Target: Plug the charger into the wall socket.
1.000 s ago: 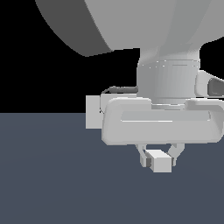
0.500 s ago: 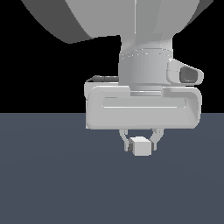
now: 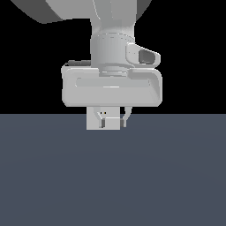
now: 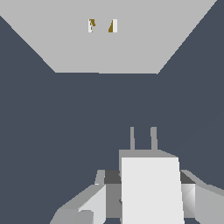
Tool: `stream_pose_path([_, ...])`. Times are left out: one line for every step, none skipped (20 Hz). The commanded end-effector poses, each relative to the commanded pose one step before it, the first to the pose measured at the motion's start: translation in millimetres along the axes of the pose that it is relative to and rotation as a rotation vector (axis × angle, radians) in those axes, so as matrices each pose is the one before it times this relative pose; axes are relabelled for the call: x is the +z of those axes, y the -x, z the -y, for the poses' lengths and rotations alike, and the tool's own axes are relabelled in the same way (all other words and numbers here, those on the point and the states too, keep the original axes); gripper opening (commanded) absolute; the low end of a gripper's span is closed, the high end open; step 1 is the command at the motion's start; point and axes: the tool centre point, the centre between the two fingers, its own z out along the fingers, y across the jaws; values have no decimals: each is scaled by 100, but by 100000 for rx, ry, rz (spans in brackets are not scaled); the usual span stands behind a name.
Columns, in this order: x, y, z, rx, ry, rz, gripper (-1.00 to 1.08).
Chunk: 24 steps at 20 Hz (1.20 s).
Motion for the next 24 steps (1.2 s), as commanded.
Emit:
stream_pose_path([-769,-869,1050,751,196,69,-100])
stream_pose_path([-246,-296,355,190,46,8,-100])
stream_pose_path([-220,-265,320,164,40,7,-100])
stream_pose_path([-193,-233,278,150,37,7,-100])
stream_pose_path([-165,-201,235,134,33,6,-100])
stream_pose_path([-136,-169,192,116,28,6,-100])
stream_pose_path([-108,-137,166,67,14,4,-100])
stream_pose_path([-77,-105,111,68,12,5,-100])
stream_pose_path([-50,-73,96,0,0,0,-100])
stream_pose_path([-15,-42,12,48,-3,8,-100])
stream_pose_path([11,-10,-15,0,0,0,-100])
stream_pose_path([41,21,-69,0,0,0,-100])
stream_pose_path([44,30,-41,-48,-49,9,-100])
stream_pose_path([14,11,-25,0,0,0,-100])
stream_pose_path([0,0,0,0,0,0,-100])
stream_pose_path([0,0,0,0,0,0,-100])
stream_pose_path([0,0,0,0,0,0,-100])
stream_pose_path([-10,12,6,0,0,0,-100])
stream_pose_path([3,-19,0,0,0,0,-100])
stream_pose_path([10,-56,0,0,0,0,-100])
stream_pose_path([17,-94,-1,0,0,0,-100])
stream_pose_path([23,-132,-1,0,0,0,-100])
stream_pose_path([29,-170,-1,0,0,0,-100])
stream_pose_path([36,-208,-1,0,0,0,-100])
